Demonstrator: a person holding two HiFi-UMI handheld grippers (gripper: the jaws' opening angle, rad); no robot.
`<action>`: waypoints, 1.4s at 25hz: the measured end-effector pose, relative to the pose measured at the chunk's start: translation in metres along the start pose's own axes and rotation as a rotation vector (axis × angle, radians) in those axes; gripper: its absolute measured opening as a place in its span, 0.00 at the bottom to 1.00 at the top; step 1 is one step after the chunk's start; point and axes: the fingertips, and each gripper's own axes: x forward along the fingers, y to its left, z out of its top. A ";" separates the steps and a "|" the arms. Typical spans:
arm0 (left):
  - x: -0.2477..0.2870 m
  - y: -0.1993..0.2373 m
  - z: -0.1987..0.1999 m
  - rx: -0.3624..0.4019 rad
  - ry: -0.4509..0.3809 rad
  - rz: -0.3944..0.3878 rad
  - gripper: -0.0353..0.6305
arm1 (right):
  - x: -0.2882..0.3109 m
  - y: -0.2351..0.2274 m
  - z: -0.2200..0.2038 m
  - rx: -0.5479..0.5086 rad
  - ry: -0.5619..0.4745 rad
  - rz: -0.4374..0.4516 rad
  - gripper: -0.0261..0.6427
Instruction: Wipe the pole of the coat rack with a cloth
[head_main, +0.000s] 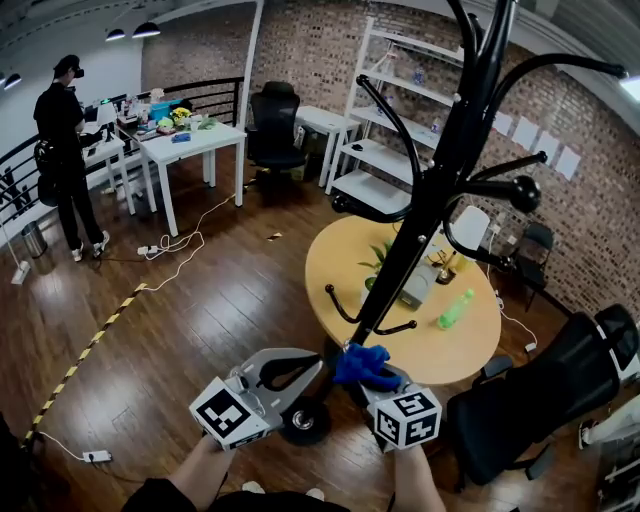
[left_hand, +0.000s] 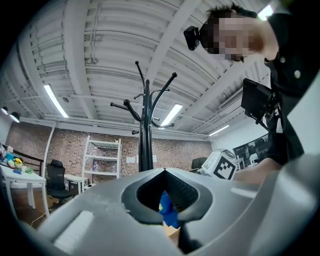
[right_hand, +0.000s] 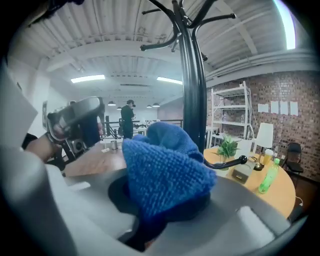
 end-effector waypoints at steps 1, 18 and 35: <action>-0.002 0.001 0.000 -0.002 -0.003 -0.005 0.06 | -0.002 0.001 0.000 0.004 0.002 -0.001 0.15; -0.001 0.070 -0.012 0.003 0.033 0.006 0.06 | 0.022 -0.046 0.041 -0.118 -0.219 -0.309 0.15; 0.055 0.148 0.005 -0.007 -0.100 -0.242 0.06 | -0.034 -0.025 0.170 -0.178 -0.529 -0.468 0.15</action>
